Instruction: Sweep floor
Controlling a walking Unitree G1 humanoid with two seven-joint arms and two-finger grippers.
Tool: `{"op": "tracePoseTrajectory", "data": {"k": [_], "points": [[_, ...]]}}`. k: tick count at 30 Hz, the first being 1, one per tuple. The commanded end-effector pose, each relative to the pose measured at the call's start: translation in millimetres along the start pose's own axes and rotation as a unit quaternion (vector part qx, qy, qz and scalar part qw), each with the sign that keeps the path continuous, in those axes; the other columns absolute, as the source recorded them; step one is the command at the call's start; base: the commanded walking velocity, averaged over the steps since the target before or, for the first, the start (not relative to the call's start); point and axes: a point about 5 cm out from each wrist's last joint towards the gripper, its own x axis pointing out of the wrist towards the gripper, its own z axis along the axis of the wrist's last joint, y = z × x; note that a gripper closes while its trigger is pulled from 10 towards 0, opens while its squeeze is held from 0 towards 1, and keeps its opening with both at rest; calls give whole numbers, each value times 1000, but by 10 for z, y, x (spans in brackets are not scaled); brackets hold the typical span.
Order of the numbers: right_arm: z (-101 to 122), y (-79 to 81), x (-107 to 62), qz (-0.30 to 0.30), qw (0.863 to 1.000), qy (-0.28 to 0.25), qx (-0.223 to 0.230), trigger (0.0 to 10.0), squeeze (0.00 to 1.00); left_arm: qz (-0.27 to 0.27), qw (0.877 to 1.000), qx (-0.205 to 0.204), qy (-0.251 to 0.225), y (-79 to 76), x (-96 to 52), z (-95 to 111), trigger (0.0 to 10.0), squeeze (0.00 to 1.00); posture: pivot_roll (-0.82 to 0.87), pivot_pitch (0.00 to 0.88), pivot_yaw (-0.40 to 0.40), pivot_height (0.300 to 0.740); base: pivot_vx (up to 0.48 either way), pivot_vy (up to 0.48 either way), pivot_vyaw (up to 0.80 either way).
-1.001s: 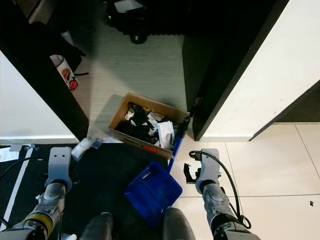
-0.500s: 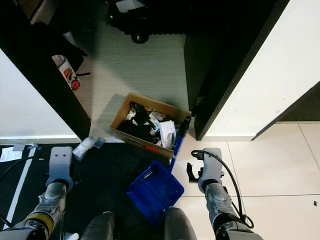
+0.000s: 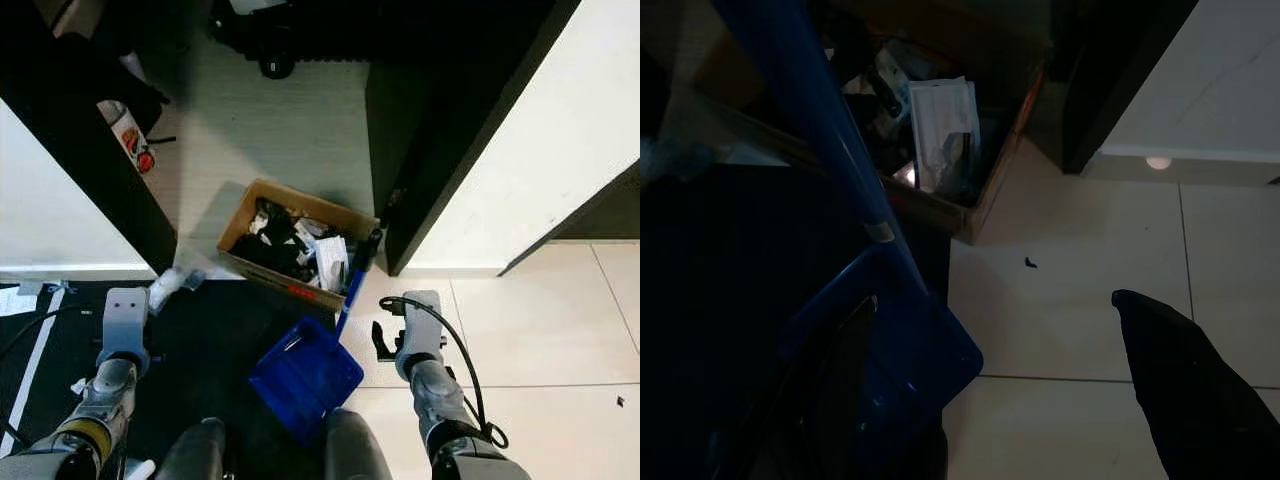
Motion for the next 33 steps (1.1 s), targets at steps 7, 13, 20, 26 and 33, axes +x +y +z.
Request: {"op": "tracePoseTrajectory", "data": {"k": [7, 13, 20, 26, 33], "points": [[-51, 9, -14, -7, 1000, 12, -1, 10000, 0, -11, 1000, -18, 18, -23, -20, -74, 10000, 0, -56, 143, -4, 740, 0, 0, 0], [-47, 29, -9, -8, 1000, 10, 3, 10000, 0, -11, 1000, -11, 18, 0, -16, -68, 10000, 0, -55, 144, 1, 740, 0, 0, 0], [-50, 60, -9, -4, 1000, 6, 9, 10000, 0, -7, 1000, -5, 19, 26, -23, -85, 10000, 0, -46, 148, -1, 740, 0, 0, 0], [-56, 66, -13, -3, 1000, 6, 12, 10000, 0, -8, 1000, -3, 19, 30, -26, -92, 10000, 0, -43, 150, -1, 740, 0, 0, 0], [-69, 59, -22, -4, 1000, 6, 18, 10000, 0, -11, 1000, -8, 20, 29, -33, -105, 10000, 0, -44, 150, 1, 740, 0, 0, 0]]}}
